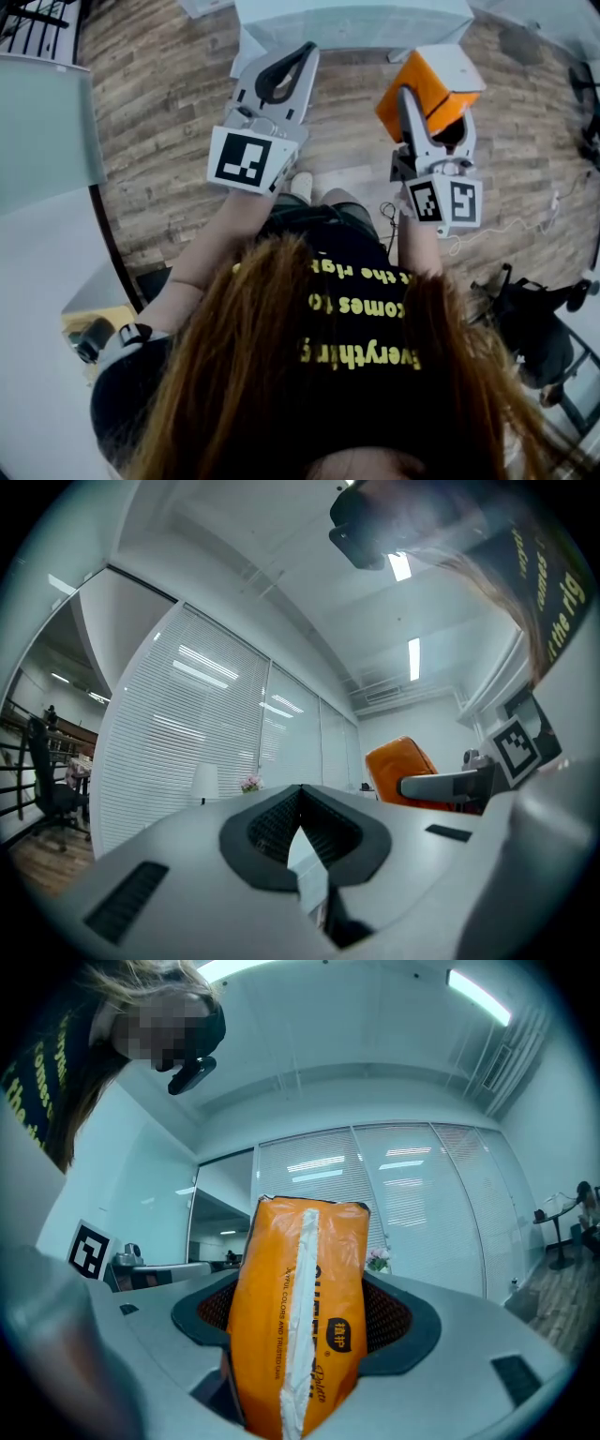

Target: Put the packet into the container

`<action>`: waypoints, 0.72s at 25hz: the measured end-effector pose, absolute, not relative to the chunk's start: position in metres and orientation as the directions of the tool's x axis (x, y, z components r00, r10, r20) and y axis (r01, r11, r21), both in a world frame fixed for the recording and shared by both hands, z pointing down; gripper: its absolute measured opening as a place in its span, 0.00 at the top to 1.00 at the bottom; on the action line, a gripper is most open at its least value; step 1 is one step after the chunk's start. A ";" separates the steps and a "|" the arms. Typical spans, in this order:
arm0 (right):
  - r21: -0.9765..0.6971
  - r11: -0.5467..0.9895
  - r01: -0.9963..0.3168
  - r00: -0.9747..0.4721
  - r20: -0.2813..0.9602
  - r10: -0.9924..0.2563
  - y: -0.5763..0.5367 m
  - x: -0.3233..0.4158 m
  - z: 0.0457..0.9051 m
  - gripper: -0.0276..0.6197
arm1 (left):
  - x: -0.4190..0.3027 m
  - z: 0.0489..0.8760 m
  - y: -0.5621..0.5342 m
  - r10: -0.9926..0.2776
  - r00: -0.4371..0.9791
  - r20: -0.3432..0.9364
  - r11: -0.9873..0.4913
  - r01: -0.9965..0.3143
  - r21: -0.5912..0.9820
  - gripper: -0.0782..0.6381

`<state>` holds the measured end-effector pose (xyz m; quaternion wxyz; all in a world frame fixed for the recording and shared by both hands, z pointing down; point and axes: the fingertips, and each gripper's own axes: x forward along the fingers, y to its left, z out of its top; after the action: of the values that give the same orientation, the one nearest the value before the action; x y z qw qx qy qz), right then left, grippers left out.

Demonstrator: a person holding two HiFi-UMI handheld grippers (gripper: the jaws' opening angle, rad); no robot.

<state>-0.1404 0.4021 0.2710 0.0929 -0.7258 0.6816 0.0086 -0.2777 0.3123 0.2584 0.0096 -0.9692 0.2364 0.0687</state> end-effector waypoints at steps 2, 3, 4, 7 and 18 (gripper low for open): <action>-0.126 -0.062 -0.990 0.079 -0.134 -0.988 0.401 -0.139 0.272 0.40 | -0.278 0.261 0.309 -0.456 0.880 -0.131 -0.889 -0.458 0.020 0.89; -0.128 -0.066 -0.990 0.083 -0.131 -0.988 0.401 -0.138 0.273 0.40 | -0.277 0.262 0.308 -0.456 0.881 -0.128 -0.889 -0.457 0.024 0.89; -0.128 -0.070 -0.989 0.087 -0.128 -0.988 0.400 -0.136 0.274 0.40 | -0.277 0.263 0.306 -0.455 0.881 -0.125 -0.890 -0.456 0.026 0.89; -0.130 -0.082 -0.988 0.098 -0.123 -0.988 0.397 -0.133 0.277 0.40 | -0.277 0.267 0.301 -0.458 0.880 -0.123 -0.889 -0.458 0.030 0.89; -0.133 -0.049 -0.990 0.066 -0.123 -0.990 0.372 -0.120 0.276 0.40 | -0.269 0.268 0.279 -0.493 0.862 -0.113 -0.869 -0.493 0.031 0.89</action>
<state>-0.1198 0.3720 0.2764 0.0908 -0.7243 0.6835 -0.0007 -0.2693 0.2790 0.2678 -0.0003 -0.9650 0.2556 0.0585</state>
